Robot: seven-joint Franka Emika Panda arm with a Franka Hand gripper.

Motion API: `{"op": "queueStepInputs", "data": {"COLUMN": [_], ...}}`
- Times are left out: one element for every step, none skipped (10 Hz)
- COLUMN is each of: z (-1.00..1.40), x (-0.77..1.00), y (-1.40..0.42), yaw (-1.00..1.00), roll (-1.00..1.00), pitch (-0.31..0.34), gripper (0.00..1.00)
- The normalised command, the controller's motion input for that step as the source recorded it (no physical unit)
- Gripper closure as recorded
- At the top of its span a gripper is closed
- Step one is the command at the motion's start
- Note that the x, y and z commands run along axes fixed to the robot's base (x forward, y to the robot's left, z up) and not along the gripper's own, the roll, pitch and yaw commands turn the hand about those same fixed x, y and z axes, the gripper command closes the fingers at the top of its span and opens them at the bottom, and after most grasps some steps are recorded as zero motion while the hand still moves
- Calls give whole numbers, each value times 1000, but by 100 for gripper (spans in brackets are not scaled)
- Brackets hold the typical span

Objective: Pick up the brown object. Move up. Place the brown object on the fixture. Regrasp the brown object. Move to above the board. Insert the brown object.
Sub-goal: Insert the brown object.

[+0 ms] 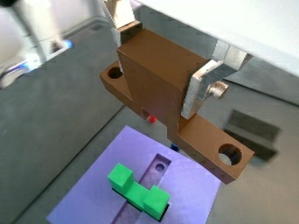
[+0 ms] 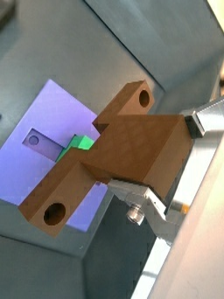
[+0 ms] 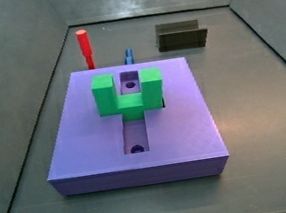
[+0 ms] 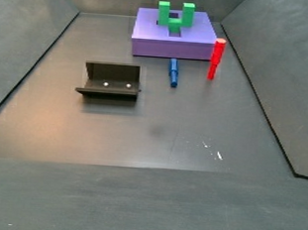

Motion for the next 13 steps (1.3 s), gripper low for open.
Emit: {"op": "queueStepInputs", "data": {"z": [-251,-311,-314,-240,-3,0,9,63,89,49,-20,-131,-249], "x": [100,0,0,0,9,20,26,26,17,0,0,-26,-43], "y": [0,0,0,-20,-123,-203,-211,-243,-226,-134,-80,-66,-34], "yaw": [-900,-931,-934,-800,-654,-563,-557,-529,-551,-657,-760,-817,-843], "roll": [-139,-129,-130,-209,-279,-320,-327,-343,-354,-356,-297,-266,-251], "pitch": [91,149,149,157,271,281,271,254,147,-6,-117,-206,-299], "gripper": [100,100,100,100,100,100,100,100,100,100,100,100,100]}}
